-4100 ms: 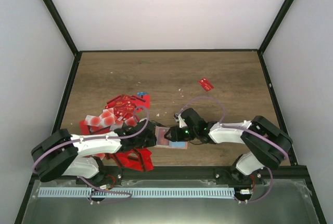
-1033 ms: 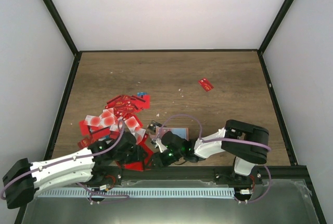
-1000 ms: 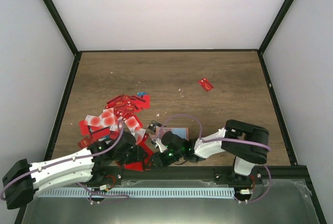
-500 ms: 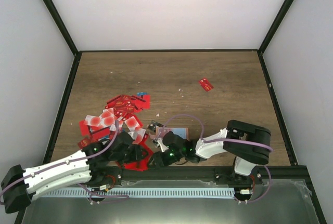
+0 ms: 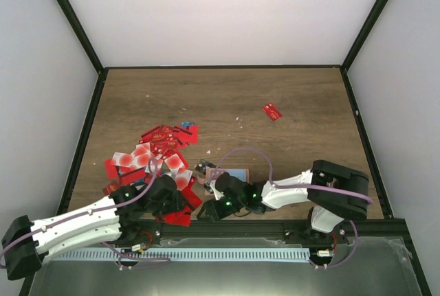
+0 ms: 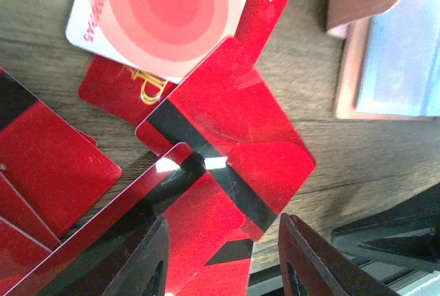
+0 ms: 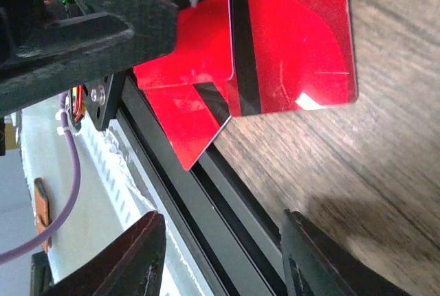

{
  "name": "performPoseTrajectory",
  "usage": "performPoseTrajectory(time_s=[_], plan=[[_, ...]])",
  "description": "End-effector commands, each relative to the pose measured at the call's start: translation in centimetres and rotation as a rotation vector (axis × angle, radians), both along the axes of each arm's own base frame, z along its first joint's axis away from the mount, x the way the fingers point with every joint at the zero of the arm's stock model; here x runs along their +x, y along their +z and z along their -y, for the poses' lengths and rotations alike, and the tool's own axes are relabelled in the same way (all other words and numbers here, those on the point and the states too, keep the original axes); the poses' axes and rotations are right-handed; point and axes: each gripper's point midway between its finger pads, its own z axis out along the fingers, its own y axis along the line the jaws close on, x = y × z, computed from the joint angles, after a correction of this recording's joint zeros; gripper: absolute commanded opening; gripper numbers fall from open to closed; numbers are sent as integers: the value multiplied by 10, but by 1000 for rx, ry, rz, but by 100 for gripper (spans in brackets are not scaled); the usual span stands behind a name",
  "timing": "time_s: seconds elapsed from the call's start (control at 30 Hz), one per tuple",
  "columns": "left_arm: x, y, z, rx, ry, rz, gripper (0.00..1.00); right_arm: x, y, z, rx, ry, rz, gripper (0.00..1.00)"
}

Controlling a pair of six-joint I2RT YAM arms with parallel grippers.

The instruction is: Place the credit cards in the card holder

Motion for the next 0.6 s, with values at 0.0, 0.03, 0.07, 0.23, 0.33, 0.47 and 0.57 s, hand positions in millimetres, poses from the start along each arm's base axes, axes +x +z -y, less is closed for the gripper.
performPoseTrajectory(time_s=[0.0, 0.03, 0.07, 0.23, 0.33, 0.47, 0.57], plan=[[11, 20, -10, 29, 46, 63, 46, 13, 13, -13, -7, -25, 77, 48], [11, 21, -14, 45, 59, 67, 46, 15, 14, -14, -9, -32, 85, 48], [12, 20, -18, 64, 68, 67, 46, 19, 16, -17, -9, -46, 94, 48], [14, 11, -28, 130, 107, 62, 45, 44, 15, -20, -58, -144, 146, 48], [18, 10, -20, 107, 100, 72, 43, 58, 16, -23, -73, -165, 184, 48], [22, 14, -1, 44, 66, 87, 38, 73, 14, -31, -76, -148, 208, 49], [25, 14, 4, 36, 54, 99, 35, 82, 11, -37, -73, -126, 219, 49]])
